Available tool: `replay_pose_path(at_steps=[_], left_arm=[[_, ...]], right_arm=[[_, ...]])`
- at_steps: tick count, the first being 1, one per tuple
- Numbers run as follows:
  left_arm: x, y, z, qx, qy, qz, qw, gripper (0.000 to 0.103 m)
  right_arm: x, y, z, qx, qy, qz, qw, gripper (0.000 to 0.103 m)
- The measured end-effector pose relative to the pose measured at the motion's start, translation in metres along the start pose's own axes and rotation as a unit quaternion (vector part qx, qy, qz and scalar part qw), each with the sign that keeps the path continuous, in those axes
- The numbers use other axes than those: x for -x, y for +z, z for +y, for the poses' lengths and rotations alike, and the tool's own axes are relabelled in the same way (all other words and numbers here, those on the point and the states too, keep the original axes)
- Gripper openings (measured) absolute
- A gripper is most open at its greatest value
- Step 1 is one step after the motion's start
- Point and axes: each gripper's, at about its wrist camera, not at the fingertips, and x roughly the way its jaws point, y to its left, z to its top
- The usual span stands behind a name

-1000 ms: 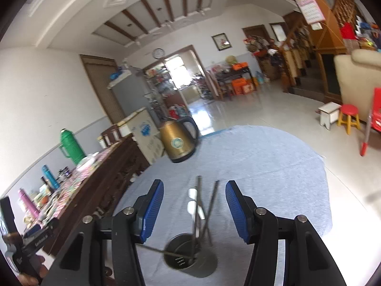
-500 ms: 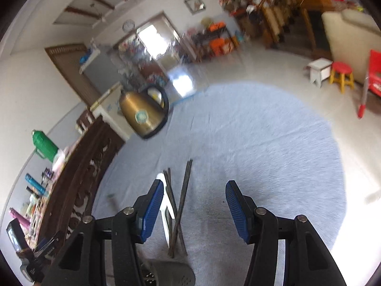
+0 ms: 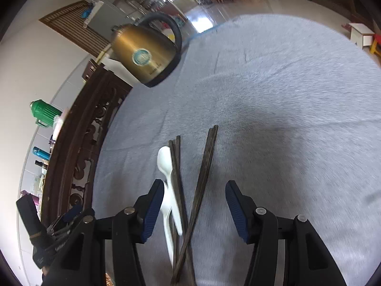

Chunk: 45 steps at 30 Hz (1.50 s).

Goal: Organize utensils

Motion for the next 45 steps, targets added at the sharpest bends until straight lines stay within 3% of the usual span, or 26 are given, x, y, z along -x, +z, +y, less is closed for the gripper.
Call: replay_pose_path(at_steps=[3,10,15,16,18,22,25,29,34,41,45], left_arm=[[-0.022,0.015,-0.013,-0.002,-0.035,0.016,0.9993,0.066],[-0.067,0.046,-0.042,0.001,-0.106,0.044,0.9933,0.065],[-0.086,0.062,-0.063,-0.003,-0.128,0.052,0.9904,0.063],[-0.09,0.064,-0.067,-0.003,-0.132,0.055,0.9898,0.06],[-0.1,0.066,-0.069,0.0,-0.145,0.069,0.987,0.041],[-0.115,0.064,-0.074,0.005,-0.151,0.088,0.9845,0.028],[-0.117,0.066,-0.077,0.004,-0.156,0.086,0.984,0.021],[-0.12,0.065,-0.08,0.004,-0.154,0.079,0.9849,0.008],[-0.116,0.064,-0.082,0.003,-0.145,0.059,0.9877,0.003],[-0.076,0.068,-0.059,0.013,-0.134,0.002,0.9908,0.003],[-0.06,0.064,-0.04,0.034,-0.137,-0.018,0.9899,0.003]], right_arm=[[-0.021,0.013,-0.008,-0.011,0.003,0.018,1.0,0.045],[-0.041,0.03,-0.009,-0.014,-0.008,0.03,0.999,0.036],[-0.052,0.043,-0.015,-0.035,-0.018,0.032,0.999,0.031],[-0.053,0.046,-0.016,-0.037,-0.02,0.034,0.999,0.031],[-0.061,0.051,-0.016,-0.039,-0.028,0.042,0.998,0.03],[-0.074,0.059,-0.012,-0.033,-0.044,0.053,0.997,0.025],[-0.08,0.061,-0.004,-0.013,-0.064,0.06,0.996,0.022],[-0.09,0.064,0.011,0.027,-0.098,0.068,0.992,0.007],[-0.092,0.061,0.018,0.039,-0.094,0.056,0.993,0.001],[-0.063,0.054,0.001,0.02,-0.062,0.017,0.998,0.001],[-0.06,0.055,-0.008,-0.01,-0.042,0.037,0.998,0.005]])
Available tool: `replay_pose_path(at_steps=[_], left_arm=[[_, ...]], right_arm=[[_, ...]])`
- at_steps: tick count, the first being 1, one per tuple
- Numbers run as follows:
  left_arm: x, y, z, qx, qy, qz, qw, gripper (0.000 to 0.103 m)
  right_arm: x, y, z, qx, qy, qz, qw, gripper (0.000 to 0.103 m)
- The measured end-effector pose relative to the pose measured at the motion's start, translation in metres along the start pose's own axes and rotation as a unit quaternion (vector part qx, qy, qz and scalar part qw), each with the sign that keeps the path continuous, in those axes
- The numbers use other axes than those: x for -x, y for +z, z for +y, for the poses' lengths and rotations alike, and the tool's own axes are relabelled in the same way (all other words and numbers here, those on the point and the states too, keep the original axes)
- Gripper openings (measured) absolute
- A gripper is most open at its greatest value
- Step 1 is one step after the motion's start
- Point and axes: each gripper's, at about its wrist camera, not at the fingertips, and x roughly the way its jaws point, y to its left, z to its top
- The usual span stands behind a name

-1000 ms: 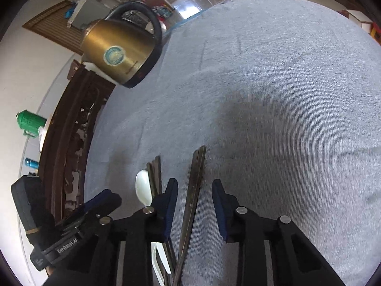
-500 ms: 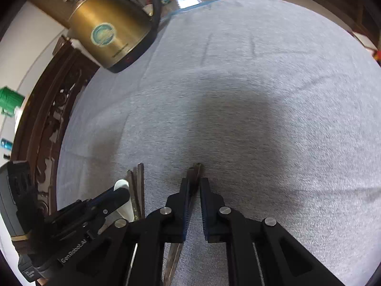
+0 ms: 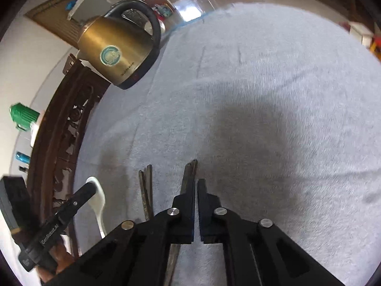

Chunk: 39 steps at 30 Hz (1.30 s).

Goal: Organize utensils

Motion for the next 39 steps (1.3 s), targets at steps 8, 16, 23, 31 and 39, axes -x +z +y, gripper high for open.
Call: replay_pose_path(at_steps=[8,16,23,31,39], left_arm=[[0.007,-0.02,0.024,0.021,0.009,0.0,0.9997,0.003],[0.019,-0.022,0.034,0.021,0.003,-0.012,0.9997,0.003],[0.036,-0.023,0.038,0.023,-0.004,-0.022,0.9995,0.003],[0.093,-0.034,0.042,0.018,0.016,-0.074,0.997,0.003],[0.172,-0.064,0.039,0.023,0.056,-0.151,0.9868,0.003]], right_arm=[[-0.025,0.001,0.034,0.057,-0.047,0.033,0.997,0.027],[-0.037,-0.003,0.051,0.081,-0.057,0.03,0.995,0.008],[-0.018,-0.013,0.055,0.109,-0.044,-0.017,0.993,0.007],[0.054,-0.032,0.03,0.079,-0.021,-0.125,0.989,0.007],[0.15,-0.085,0.008,0.034,0.0,-0.271,0.962,0.007]])
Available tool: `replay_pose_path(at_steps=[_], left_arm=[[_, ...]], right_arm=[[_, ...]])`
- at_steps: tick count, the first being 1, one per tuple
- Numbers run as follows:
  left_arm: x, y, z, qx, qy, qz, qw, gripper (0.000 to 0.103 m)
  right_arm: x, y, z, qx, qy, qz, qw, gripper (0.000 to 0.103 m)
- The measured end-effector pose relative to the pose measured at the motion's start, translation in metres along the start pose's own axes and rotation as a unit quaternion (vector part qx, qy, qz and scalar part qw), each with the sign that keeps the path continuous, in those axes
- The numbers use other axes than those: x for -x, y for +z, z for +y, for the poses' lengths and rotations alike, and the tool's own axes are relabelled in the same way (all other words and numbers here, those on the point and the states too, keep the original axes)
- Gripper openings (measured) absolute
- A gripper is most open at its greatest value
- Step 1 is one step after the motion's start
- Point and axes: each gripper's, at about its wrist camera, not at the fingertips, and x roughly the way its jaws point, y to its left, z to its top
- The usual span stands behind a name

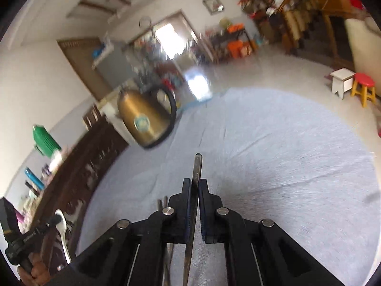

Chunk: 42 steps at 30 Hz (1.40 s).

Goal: Organize utensils

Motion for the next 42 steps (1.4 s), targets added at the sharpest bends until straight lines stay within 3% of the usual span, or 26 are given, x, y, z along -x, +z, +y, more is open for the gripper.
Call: replay_pose_path(at_steps=[7,13,18,22,26,29,30,31,32,34,36,38,40,42], left_arm=[[0.07,-0.011,0.0,0.009,0.047,-0.062,0.9969,0.003],[0.127,-0.015,-0.007,0.023,0.048,-0.115,0.9919,0.003],[0.165,-0.02,-0.022,0.021,0.032,-0.145,0.9888,0.003],[0.181,-0.025,-0.04,0.005,0.017,-0.153,0.988,0.003],[0.187,-0.032,-0.053,-0.006,0.012,-0.159,0.9872,0.003],[0.19,-0.035,-0.059,-0.012,0.012,-0.162,0.9866,0.003],[0.189,-0.035,-0.06,-0.014,0.011,-0.163,0.9865,0.003],[0.188,-0.035,-0.061,-0.014,0.011,-0.163,0.9864,0.003],[0.188,-0.035,-0.062,-0.015,0.01,-0.165,0.9861,0.003],[0.186,-0.035,-0.063,-0.016,0.01,-0.167,0.9858,0.003],[0.185,-0.036,-0.064,-0.016,0.009,-0.166,0.986,0.003],[0.182,-0.034,-0.062,-0.014,0.011,-0.164,0.9864,0.003],[0.182,-0.034,-0.059,-0.009,0.013,-0.163,0.9865,0.003],[0.183,-0.034,-0.056,-0.005,0.017,-0.165,0.9862,0.003]], right_arm=[[0.081,-0.011,0.013,0.004,-0.006,-0.104,0.995,0.007],[0.139,-0.014,0.04,0.041,-0.02,-0.17,0.984,0.006],[0.168,-0.014,0.067,0.07,-0.026,-0.203,0.976,0.001],[0.176,-0.016,0.082,0.092,-0.034,-0.2,0.975,0.001],[0.167,-0.015,0.065,0.076,-0.038,-0.156,0.984,0.001],[0.151,-0.014,0.022,0.02,-0.035,-0.089,0.995,0.004],[0.141,-0.015,0.003,-0.008,-0.028,-0.047,0.998,0.005],[0.132,-0.016,-0.012,-0.024,-0.025,-0.013,0.999,0.016],[0.123,-0.018,-0.021,-0.032,-0.026,0.014,0.999,0.038],[0.098,-0.027,-0.044,-0.046,-0.033,0.087,0.995,0.062],[0.08,-0.035,-0.051,-0.04,-0.027,0.106,0.993,0.061],[0.056,-0.043,-0.047,-0.001,-0.041,0.148,0.988,0.042],[0.024,-0.051,-0.038,0.045,-0.064,0.193,0.978,0.035],[0.001,-0.054,-0.028,0.081,-0.082,0.208,0.971,0.033]])
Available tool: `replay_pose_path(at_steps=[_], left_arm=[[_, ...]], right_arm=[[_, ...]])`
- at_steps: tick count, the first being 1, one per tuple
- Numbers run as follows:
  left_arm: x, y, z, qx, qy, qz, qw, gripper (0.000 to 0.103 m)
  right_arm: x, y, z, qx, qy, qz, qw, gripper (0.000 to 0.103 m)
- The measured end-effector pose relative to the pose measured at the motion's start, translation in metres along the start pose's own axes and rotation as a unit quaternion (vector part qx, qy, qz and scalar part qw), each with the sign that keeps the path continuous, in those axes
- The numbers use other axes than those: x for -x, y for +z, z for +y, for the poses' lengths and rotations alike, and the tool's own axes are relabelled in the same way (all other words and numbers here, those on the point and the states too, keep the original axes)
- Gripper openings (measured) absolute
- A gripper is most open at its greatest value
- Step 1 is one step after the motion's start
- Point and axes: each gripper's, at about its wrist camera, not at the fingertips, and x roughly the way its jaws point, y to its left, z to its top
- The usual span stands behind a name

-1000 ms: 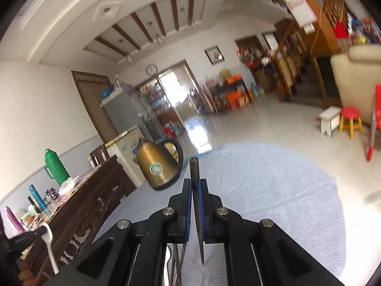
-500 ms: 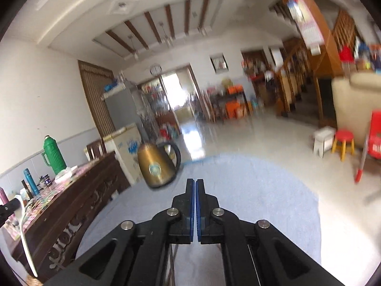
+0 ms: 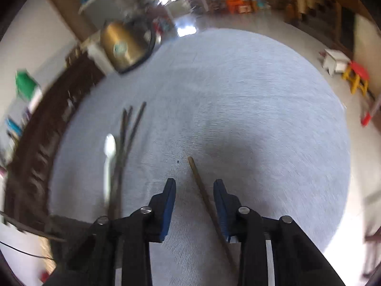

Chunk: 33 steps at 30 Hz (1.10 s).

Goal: Organize utensils

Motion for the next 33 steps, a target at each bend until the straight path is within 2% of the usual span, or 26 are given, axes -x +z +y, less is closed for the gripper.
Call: replay_pose_path(at_steps=[4,5,7,8,14,19,23,29,33], left_arm=[[0.004,0.0,0.007,0.003,0.008,-0.002,1.0,0.003],[0.004,0.0,0.008,0.004,0.011,-0.003,0.9999,0.003],[0.004,0.0,0.012,0.008,0.012,-0.001,0.9999,0.003],[0.004,0.0,0.013,0.009,0.012,-0.001,0.9999,0.003],[0.007,-0.001,0.017,0.014,0.009,0.0,0.9999,0.003],[0.014,0.0,0.012,0.013,-0.001,-0.005,0.9999,0.003],[0.021,0.001,0.007,0.01,-0.009,-0.011,0.9999,0.003],[0.03,0.003,-0.011,-0.005,-0.023,-0.024,0.9994,0.003],[0.028,0.0,-0.024,-0.018,-0.026,-0.035,0.9989,0.003]], right_arm=[[-0.031,0.012,0.015,0.044,-0.041,0.031,0.998,0.031],[-0.037,0.012,0.018,0.051,-0.056,0.04,0.996,0.024],[-0.051,0.011,0.022,0.061,-0.076,0.059,0.993,0.016],[-0.053,0.01,0.025,0.069,-0.086,0.049,0.993,0.01],[-0.045,0.003,0.023,0.067,-0.101,0.023,0.992,0.006],[0.0,-0.006,0.018,0.041,-0.087,-0.043,0.994,0.006],[0.051,-0.017,0.017,0.013,-0.065,-0.11,0.992,0.006],[0.116,-0.034,0.028,0.002,-0.03,-0.217,0.976,0.006],[0.159,-0.04,0.039,-0.001,-0.008,-0.283,0.959,0.006]])
